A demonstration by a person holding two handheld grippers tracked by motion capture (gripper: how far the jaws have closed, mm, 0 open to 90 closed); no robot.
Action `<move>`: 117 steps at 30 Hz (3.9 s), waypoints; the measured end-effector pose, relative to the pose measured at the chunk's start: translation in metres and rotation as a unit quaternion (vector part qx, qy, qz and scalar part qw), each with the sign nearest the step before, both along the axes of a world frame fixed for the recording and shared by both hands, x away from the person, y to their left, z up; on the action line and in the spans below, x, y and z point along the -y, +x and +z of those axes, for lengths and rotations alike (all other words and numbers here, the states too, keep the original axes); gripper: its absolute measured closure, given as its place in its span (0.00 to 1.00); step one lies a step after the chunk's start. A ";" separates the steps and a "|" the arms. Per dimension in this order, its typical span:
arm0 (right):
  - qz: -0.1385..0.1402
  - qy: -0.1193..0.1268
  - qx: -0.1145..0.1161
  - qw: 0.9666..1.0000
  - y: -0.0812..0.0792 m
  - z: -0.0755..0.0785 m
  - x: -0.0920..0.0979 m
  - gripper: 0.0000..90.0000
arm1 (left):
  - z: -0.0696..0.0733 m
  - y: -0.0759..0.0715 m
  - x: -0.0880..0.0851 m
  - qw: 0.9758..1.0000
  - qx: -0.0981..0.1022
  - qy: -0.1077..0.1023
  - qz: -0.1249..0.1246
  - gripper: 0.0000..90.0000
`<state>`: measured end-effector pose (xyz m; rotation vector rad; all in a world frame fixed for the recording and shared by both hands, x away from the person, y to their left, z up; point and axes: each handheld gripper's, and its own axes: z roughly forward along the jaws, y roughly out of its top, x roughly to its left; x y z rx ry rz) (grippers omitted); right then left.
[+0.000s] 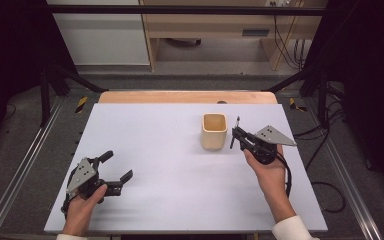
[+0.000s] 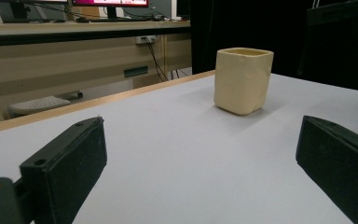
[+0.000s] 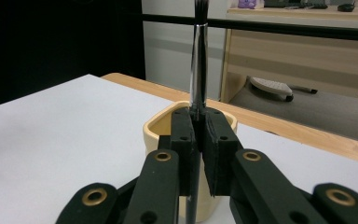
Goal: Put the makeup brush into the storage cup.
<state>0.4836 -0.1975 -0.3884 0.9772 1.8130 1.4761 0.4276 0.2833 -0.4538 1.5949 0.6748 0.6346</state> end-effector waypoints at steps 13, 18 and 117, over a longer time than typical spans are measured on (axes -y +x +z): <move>0.006 -0.003 0.003 1.000 0.009 0.019 -0.006 0.93 | 0.001 -0.001 0.001 1.000 0.001 -0.004 -0.006 0.01; 0.003 -0.002 0.012 1.000 0.015 0.026 -0.006 0.93 | 0.002 -0.001 0.002 1.000 0.003 -0.008 -0.009 0.01; -0.004 -0.014 -0.016 1.000 0.068 0.004 -0.042 0.93 | 0.004 0.000 0.002 1.000 0.008 -0.009 -0.016 0.01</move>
